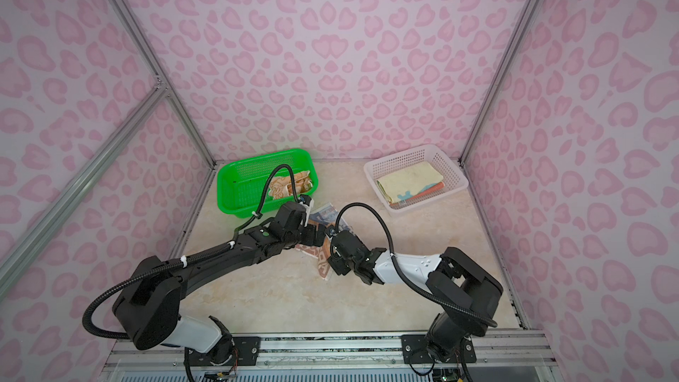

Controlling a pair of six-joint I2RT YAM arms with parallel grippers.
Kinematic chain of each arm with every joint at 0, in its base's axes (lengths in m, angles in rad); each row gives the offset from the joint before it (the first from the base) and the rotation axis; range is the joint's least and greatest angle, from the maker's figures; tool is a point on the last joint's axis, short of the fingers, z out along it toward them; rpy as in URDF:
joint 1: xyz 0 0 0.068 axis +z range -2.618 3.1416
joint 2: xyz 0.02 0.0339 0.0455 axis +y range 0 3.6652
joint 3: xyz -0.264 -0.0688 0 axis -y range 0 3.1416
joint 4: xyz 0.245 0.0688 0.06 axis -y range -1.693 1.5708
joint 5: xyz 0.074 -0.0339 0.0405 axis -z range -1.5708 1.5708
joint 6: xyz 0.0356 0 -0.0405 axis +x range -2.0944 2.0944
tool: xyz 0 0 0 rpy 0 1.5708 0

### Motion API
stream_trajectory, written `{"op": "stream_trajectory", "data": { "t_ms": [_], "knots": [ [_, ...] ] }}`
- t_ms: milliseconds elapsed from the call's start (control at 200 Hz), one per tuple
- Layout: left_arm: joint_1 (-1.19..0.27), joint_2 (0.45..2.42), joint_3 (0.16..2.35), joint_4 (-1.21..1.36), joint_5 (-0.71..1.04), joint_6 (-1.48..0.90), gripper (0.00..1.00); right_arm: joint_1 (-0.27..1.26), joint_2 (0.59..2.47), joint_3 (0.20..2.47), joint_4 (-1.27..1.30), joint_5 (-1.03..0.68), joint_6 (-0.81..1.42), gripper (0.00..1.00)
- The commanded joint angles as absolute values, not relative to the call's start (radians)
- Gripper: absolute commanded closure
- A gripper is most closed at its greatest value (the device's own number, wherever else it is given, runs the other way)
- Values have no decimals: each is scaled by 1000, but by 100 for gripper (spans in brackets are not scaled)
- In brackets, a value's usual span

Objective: Fold and stack the towels

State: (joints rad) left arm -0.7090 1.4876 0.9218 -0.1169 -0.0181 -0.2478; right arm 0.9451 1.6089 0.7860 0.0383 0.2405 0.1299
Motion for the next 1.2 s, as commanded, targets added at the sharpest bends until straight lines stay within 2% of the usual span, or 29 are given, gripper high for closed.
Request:
{"op": "stream_trajectory", "data": {
  "t_ms": [0, 65, 115, 220, 270, 670, 785, 935, 1115, 1195],
  "knots": [
    [-709, 1466, 916, -66, -46, -210, 2, 961, 1644, 822, -12, 262, 144, 27],
    [-709, 1468, 912, -67, -48, -207, 2, 964, 1651, 832, -11, 258, 148, 36],
    [-709, 1470, 904, -59, -50, -210, 2, 964, 1651, 841, -18, 261, 155, 47],
    [-709, 1468, 893, -47, -45, -216, 2, 963, 1640, 855, -44, 258, 155, 88],
    [-708, 1464, 890, -46, -42, -217, 2, 963, 1630, 861, -64, 254, 149, 100],
    [-709, 1396, 879, -114, -52, -117, 2, 924, 1465, 938, -339, 69, 233, 100],
    [-708, 1373, 872, -132, -30, -71, 2, 832, 1447, 922, -363, -47, 288, 100],
    [-709, 1359, 869, -170, 6, -11, 2, 684, 1441, 837, -265, -141, 338, 100],
    [-732, 1323, 838, -200, 23, 63, 2, 551, 1506, 807, -238, -109, 324, 98],
    [-755, 1298, 830, -237, 26, 102, 2, 527, 1541, 818, -249, -75, 298, 92]
  ]
}}
